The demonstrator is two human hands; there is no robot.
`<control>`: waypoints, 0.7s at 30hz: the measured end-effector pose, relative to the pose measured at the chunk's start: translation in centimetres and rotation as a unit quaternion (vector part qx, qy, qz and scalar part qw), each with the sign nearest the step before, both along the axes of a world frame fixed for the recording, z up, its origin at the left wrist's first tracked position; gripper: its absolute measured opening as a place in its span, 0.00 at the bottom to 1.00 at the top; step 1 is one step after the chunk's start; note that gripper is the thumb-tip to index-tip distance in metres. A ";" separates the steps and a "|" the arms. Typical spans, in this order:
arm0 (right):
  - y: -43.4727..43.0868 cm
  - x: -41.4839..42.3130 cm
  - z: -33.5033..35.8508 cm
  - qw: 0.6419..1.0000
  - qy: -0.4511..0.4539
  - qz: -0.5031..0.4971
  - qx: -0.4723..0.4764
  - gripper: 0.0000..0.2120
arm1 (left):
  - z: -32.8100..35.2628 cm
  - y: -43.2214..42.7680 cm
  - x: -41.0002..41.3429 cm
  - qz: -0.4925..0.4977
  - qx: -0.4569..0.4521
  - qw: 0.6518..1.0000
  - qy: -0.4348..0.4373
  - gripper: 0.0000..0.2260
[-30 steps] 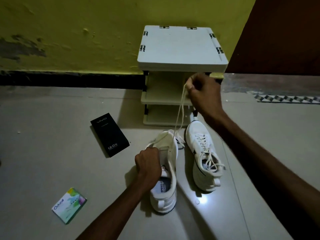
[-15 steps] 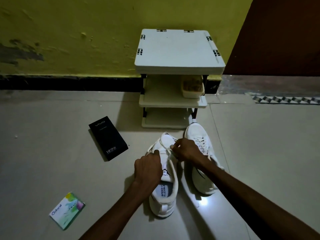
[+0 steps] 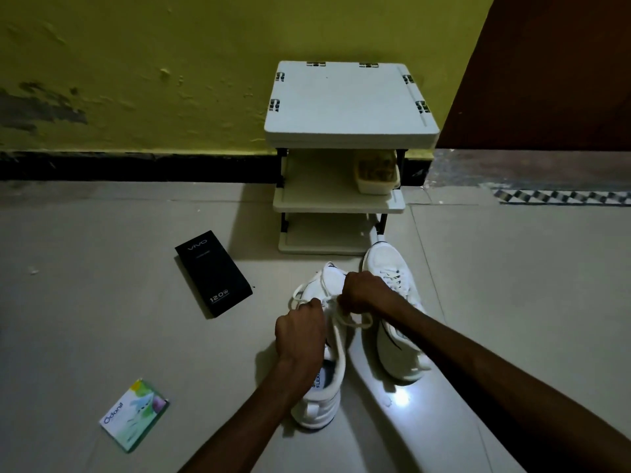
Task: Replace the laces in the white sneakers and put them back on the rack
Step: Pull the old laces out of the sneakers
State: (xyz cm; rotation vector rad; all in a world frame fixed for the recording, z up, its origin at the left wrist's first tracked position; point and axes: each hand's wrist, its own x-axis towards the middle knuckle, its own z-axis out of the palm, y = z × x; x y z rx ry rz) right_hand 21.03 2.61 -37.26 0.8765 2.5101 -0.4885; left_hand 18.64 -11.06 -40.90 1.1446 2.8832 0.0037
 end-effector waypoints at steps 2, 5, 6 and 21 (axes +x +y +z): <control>1.1 -0.2 1.3 0.999 0.017 -0.021 -0.040 0.14 | -0.3 0.2 0.2 -0.020 -0.003 1.000 -0.012 0.07; 2.4 0.4 3.7 0.968 0.116 -0.107 -0.195 0.05 | 0.1 0.3 0.2 -0.024 -0.015 0.999 -0.015 0.06; 2.6 0.6 4.6 0.949 0.159 -0.133 -0.237 0.05 | 0.1 0.3 0.3 -0.028 -0.017 0.999 -0.015 0.06; 1.9 0.9 15.3 0.769 0.444 -0.148 -0.435 0.12 | -0.2 0.9 0.3 -0.068 -0.065 0.995 -0.033 0.07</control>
